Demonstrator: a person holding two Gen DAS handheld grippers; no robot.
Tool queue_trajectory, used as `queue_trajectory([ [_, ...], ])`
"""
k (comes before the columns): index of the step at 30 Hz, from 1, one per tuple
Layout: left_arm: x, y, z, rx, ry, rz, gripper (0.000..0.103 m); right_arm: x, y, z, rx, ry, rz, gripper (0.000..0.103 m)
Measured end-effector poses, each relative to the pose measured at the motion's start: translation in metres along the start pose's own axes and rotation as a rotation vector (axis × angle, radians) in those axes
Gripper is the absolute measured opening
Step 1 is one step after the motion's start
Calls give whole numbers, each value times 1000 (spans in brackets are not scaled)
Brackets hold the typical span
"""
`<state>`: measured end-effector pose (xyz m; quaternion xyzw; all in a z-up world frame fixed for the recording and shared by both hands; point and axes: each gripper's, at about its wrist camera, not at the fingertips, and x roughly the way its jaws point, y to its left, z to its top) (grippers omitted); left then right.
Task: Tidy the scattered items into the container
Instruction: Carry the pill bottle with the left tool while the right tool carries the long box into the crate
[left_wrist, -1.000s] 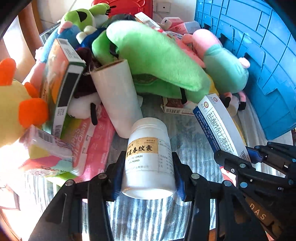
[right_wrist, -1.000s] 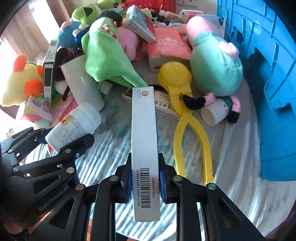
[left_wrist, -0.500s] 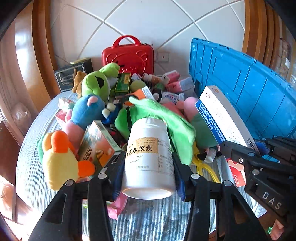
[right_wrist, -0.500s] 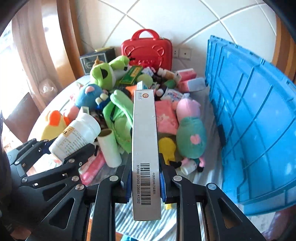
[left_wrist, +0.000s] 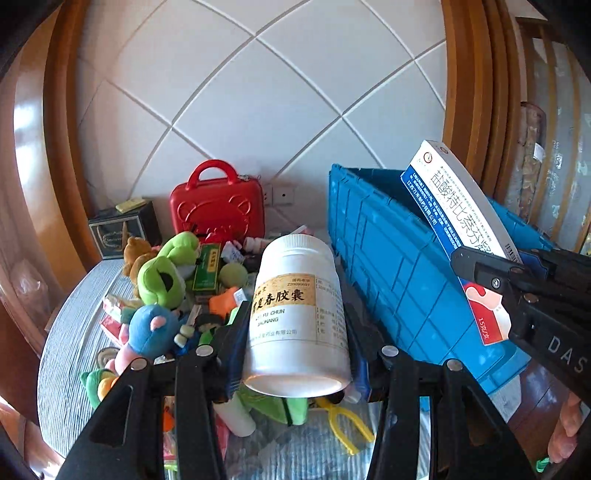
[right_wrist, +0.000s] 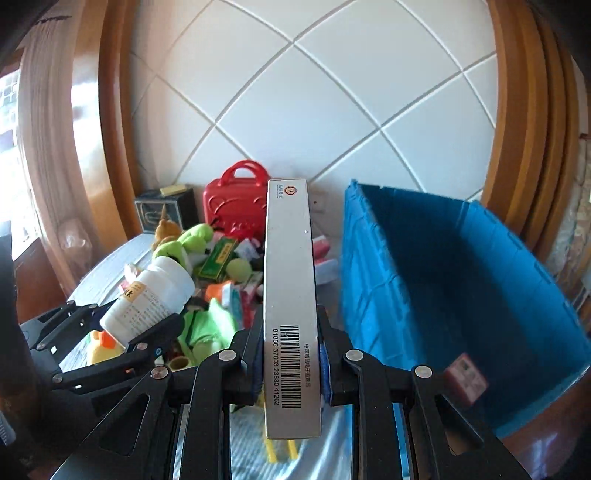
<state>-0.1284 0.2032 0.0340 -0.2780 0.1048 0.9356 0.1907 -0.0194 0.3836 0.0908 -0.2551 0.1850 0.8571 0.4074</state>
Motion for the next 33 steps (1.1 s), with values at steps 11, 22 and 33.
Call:
queue_trajectory([
  [11, 37, -174, 143, -5, 65, -149, 45, -11, -172, 98, -41, -42, -127, 22],
  [22, 193, -262, 202, -58, 323, -26, 45, 119, -314, 140, -35, 174, -109, 22],
  [33, 386, -260, 118, -92, 682, 144, 45, 307, -349, 58, -14, 527, -78, 22],
])
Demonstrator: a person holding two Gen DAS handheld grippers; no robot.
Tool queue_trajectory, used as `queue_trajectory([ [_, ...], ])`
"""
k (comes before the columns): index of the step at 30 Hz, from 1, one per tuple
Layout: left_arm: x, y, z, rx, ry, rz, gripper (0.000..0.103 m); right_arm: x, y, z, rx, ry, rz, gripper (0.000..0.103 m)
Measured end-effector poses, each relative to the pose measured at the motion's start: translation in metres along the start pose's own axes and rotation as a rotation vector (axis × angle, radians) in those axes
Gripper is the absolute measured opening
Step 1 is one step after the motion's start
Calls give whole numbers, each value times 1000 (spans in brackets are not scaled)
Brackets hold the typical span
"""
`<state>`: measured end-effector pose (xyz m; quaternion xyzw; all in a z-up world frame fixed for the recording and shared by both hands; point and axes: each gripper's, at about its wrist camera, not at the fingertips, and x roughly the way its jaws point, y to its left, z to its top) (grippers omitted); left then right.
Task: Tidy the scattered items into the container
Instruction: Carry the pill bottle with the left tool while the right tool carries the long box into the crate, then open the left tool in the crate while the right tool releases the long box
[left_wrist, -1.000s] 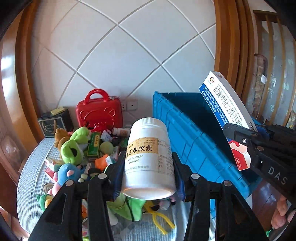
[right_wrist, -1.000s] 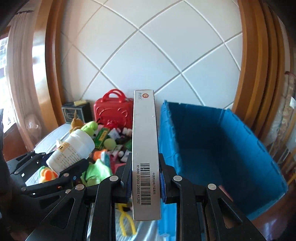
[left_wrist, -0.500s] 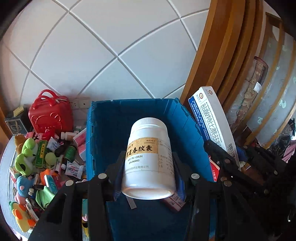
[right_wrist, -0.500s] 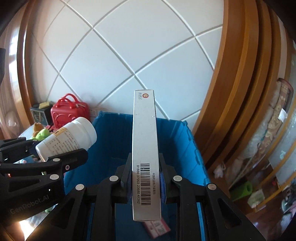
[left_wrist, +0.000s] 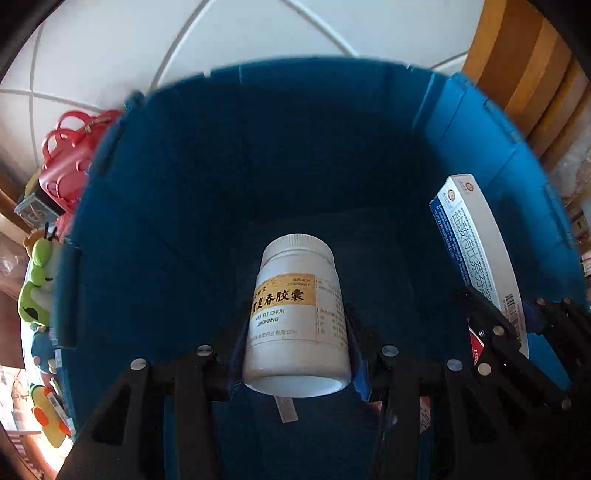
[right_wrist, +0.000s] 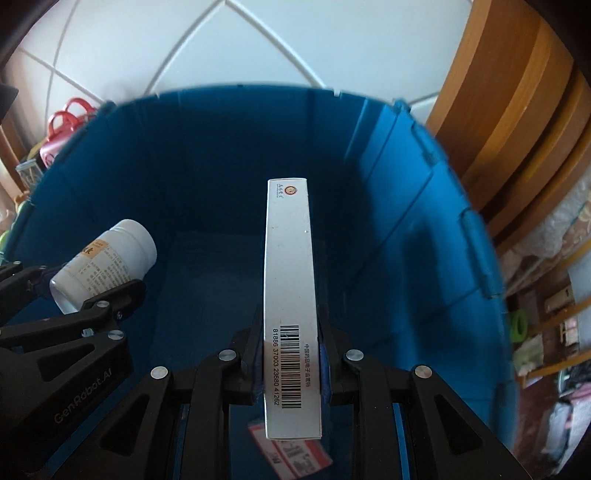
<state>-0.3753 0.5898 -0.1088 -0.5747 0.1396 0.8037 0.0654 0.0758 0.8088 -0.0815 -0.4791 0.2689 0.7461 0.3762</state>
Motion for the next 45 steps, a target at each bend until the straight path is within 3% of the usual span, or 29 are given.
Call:
queue_trajectory([
  [4, 71, -2, -9, 5, 176, 83, 45, 71, 0, -20, -27, 159, -14, 22],
  [8, 105, -11, -30, 65, 251, 151, 45, 116, 2, -45, -57, 310, -17, 22],
  [11, 125, -12, -44, 48, 325, 152, 46, 142, 1, -68, -87, 413, -49, 22],
  [14, 135, -18, -52, 86, 348, 174, 45, 160, 0, -84, -128, 483, -72, 22],
  [19, 145, -22, -60, 97, 391, 170, 46, 165, -1, -92, -144, 503, -64, 22],
  [22, 151, -26, -64, 130, 422, 202, 57, 166, -7, -96, -130, 508, -62, 23],
  [28, 152, -31, -66, 171, 420, 245, 58, 165, -15, -103, -123, 514, -59, 25],
  [34, 147, -43, -71, 204, 406, 274, 58, 159, -19, -108, -122, 508, -42, 54],
  [40, 137, -46, -70, 211, 370, 289, 58, 144, -23, -108, -126, 471, -34, 61],
  [45, 107, -35, -64, 158, 321, 241, 58, 116, -28, -101, -123, 400, -37, 65],
])
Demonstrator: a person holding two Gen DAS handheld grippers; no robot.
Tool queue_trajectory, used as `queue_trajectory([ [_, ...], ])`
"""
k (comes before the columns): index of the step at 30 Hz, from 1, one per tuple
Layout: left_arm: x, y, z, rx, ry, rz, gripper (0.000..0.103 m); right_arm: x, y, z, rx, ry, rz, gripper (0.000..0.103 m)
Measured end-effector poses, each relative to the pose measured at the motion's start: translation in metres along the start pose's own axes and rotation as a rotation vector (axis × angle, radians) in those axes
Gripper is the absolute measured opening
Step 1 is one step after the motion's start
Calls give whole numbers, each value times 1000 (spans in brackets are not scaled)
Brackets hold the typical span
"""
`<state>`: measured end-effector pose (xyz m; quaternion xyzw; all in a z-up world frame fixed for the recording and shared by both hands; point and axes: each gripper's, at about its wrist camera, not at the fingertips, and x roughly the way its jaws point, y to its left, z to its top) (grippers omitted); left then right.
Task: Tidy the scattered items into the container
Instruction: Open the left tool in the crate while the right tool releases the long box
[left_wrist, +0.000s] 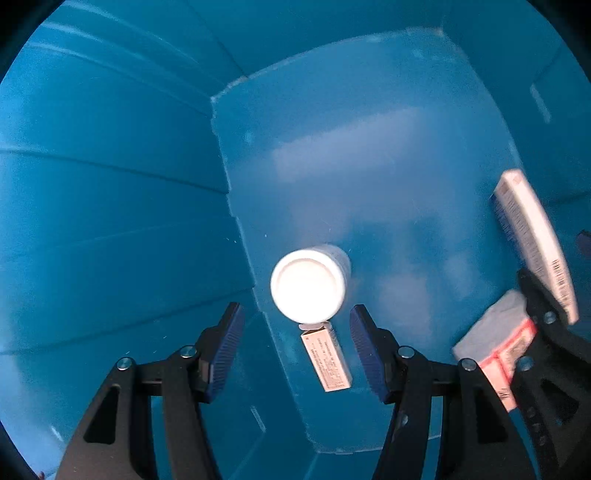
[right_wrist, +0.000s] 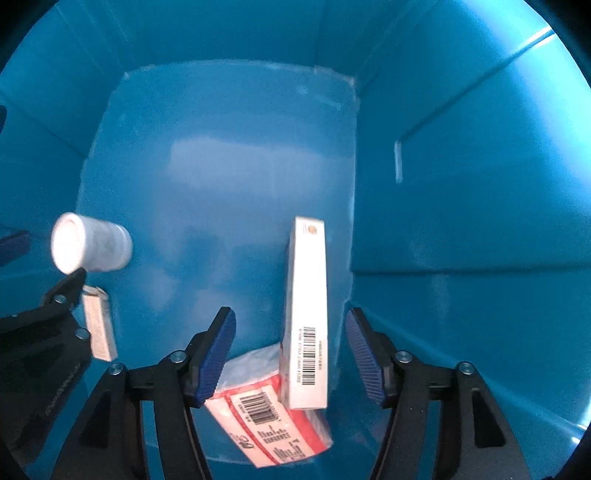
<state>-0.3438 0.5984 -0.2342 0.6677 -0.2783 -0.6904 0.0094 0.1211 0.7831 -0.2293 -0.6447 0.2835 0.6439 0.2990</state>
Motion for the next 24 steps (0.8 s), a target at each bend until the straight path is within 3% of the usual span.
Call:
queue_trajectory([
  [7, -64, 26, -31, -79, -116, -69, 58, -65, -32, -13, 16, -120, 24, 67],
  [11, -104, 41, -52, -58, -222, -120, 58, -123, 4, 25, 17, -196, 21, 67],
  [16, -160, 72, -88, -71, -367, -205, 58, -186, 0, -5, 38, -316, 29, 69],
  [24, -225, 126, -166, -62, -569, -251, 58, -259, 28, -66, 49, -460, 29, 71],
])
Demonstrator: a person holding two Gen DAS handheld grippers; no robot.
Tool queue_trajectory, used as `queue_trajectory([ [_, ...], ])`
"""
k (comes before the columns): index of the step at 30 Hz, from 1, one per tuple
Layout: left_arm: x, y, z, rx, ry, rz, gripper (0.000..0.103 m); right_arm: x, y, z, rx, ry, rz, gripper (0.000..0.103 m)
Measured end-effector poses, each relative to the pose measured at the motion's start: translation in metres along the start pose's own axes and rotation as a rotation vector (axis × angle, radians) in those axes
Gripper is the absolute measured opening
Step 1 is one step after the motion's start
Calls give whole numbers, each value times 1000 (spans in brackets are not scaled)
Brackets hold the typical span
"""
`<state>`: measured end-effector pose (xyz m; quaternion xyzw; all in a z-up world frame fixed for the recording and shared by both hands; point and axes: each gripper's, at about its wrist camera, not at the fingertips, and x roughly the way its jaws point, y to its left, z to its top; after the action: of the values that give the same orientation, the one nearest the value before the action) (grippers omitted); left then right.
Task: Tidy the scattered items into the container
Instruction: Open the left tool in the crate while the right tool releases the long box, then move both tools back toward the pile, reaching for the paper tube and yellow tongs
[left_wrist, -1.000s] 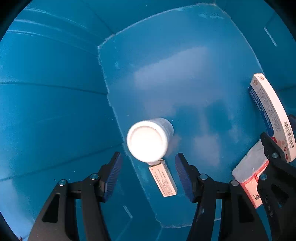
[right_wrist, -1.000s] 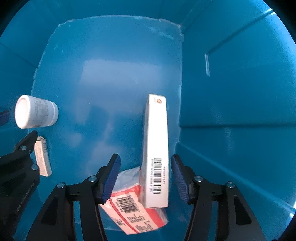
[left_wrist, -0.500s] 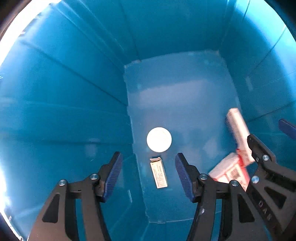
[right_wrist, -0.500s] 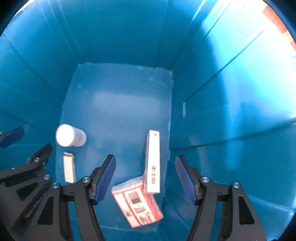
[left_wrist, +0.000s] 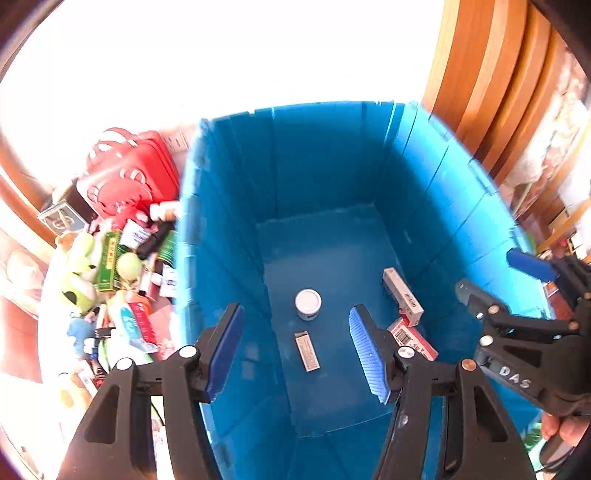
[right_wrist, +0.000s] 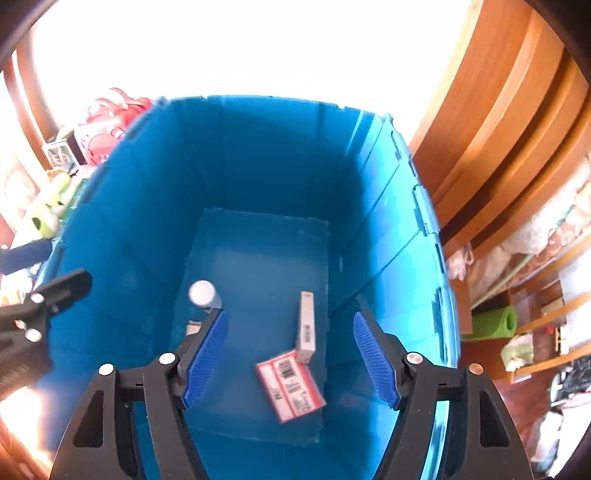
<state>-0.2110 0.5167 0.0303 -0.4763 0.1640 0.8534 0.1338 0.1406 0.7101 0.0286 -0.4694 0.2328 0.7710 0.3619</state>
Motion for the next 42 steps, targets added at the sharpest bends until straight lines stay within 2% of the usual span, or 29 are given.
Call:
queue_trajectory([
  [5, -48, 33, -31, 28, -92, 17, 59, -38, 43, -14, 5, -51, 6, 71],
  [9, -72, 74, -64, 26, -143, 39, 59, -64, 89, -28, 2, -106, 7, 71],
  [15, -100, 157, -129, -26, -234, 59, 60, -100, 169, -58, -11, -230, 5, 74],
  [19, -107, 215, -172, -89, -292, 82, 66, -111, 221, -84, -16, -293, 55, 75],
  [26, -108, 278, -229, -137, -375, 164, 66, -105, 299, -117, -61, -344, 108, 75],
  [34, -96, 322, -278, -208, -436, 200, 66, -77, 355, -139, -132, -348, 198, 77],
  [37, -86, 336, -291, -251, -433, 214, 67, -59, 370, -147, -161, -339, 220, 77],
  [42, -48, 351, -303, -306, -359, 236, 68, -13, 377, -153, -164, -268, 260, 77],
])
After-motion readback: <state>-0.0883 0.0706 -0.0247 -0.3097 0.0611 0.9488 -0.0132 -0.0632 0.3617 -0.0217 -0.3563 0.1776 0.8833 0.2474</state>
